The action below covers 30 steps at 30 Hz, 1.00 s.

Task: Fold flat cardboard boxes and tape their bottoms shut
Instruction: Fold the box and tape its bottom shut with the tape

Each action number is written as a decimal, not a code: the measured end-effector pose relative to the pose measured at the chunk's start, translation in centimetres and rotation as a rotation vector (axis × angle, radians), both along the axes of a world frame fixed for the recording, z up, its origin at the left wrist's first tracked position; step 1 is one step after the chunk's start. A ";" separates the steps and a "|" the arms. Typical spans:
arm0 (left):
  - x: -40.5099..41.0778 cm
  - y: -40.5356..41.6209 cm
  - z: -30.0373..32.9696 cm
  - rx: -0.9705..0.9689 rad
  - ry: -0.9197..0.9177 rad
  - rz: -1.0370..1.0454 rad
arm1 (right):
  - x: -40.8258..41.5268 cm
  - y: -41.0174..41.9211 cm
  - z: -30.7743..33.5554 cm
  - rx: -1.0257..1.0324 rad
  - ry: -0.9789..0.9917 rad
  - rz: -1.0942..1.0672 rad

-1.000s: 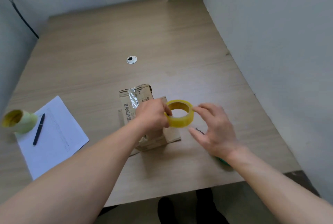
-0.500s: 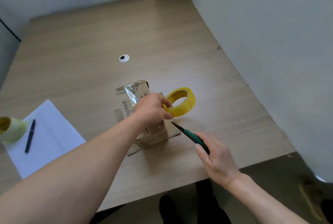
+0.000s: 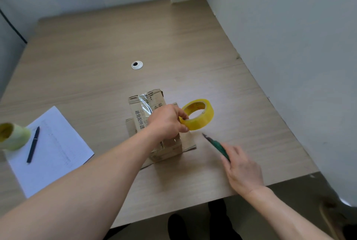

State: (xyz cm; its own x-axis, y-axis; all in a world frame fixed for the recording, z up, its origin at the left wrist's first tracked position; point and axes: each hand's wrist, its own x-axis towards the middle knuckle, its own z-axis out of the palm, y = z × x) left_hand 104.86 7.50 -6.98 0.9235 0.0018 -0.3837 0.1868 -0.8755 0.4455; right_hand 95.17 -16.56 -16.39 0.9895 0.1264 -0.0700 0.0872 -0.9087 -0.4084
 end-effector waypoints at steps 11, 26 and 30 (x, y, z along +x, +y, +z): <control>-0.2 -0.4 -0.4 0.087 -0.060 -0.038 | 9.0 6.8 6.2 0.023 -0.303 0.490; -6.3 -1.5 -3.2 0.336 -0.448 0.210 | 13.9 9.7 5.8 -0.061 0.288 0.663; -6.1 -1.8 -3.6 0.344 -0.406 0.211 | 14.7 10.0 5.8 -0.187 0.038 0.730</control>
State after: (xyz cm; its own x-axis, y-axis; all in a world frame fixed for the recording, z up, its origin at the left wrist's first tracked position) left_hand 98.79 5.71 -10.59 0.9628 0.2640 0.0568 0.2466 -0.9452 0.2139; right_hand 109.88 -6.55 -10.61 0.6551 0.7320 -0.1870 0.6830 -0.6796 -0.2676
